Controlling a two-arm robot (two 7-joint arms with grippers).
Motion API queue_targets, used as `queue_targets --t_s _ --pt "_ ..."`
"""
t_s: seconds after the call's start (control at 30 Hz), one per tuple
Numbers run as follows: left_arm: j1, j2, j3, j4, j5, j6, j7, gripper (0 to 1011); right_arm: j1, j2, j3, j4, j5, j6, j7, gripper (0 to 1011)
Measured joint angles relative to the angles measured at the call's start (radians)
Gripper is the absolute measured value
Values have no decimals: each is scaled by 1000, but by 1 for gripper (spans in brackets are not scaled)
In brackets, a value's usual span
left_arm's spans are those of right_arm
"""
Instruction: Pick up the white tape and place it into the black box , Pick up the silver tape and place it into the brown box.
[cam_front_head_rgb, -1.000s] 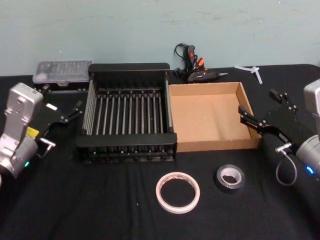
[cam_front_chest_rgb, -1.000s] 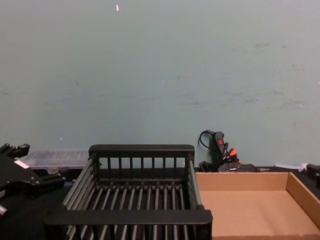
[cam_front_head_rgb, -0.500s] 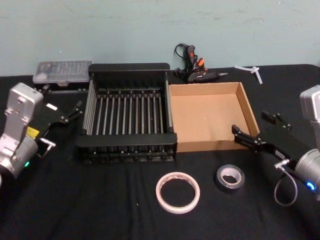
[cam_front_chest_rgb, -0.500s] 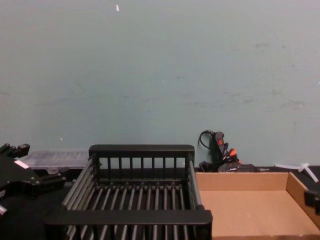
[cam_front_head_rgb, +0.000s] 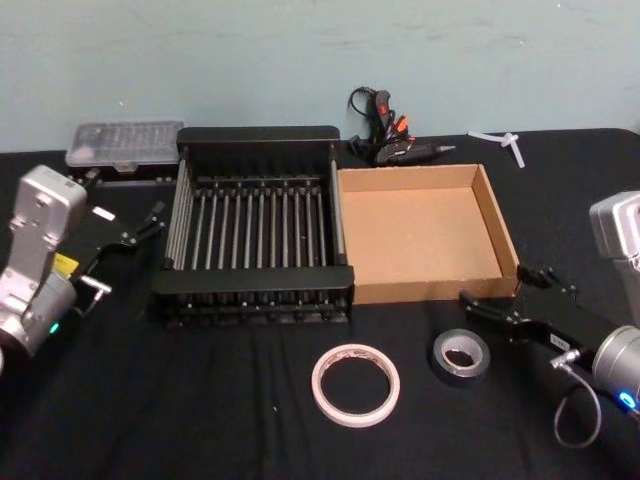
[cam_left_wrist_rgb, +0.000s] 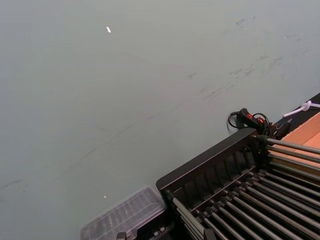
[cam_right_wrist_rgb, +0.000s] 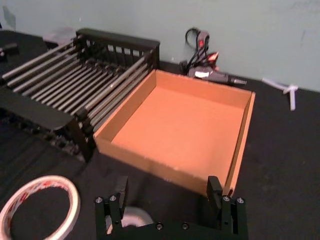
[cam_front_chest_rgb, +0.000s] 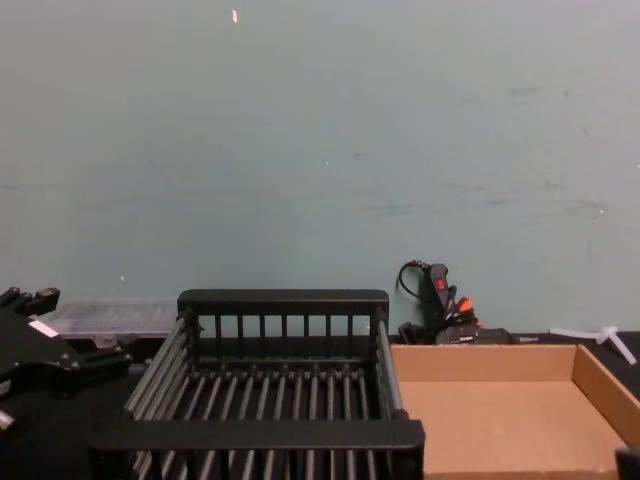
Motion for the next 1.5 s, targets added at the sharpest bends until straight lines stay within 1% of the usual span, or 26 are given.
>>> queue_targets --t_s 0.07,0.2,0.33,0.53,0.77,0.9,1.5 --pt "0 0 0 0 0 0 0 1001 -10 4 6 -13 2 35 5 1002" --pt "0 0 0 0 0 0 0 1001 -18 10 11 -22 4 66 13 1002" --pt "0 0 0 0 0 0 0 1001 -26 20 14 -31 4 112 30 1002" --pt "0 0 0 0 0 0 0 1001 -31 29 14 -31 -9 147 48 1002" --pt "0 0 0 0 0 0 0 1001 -31 23 14 -15 -25 164 58 1002" --pt "0 0 0 0 0 0 0 1001 -27 13 14 1 -36 171 64 1002" --pt "0 0 0 0 0 0 0 1001 18 -29 5 55 -86 180 101 1002"
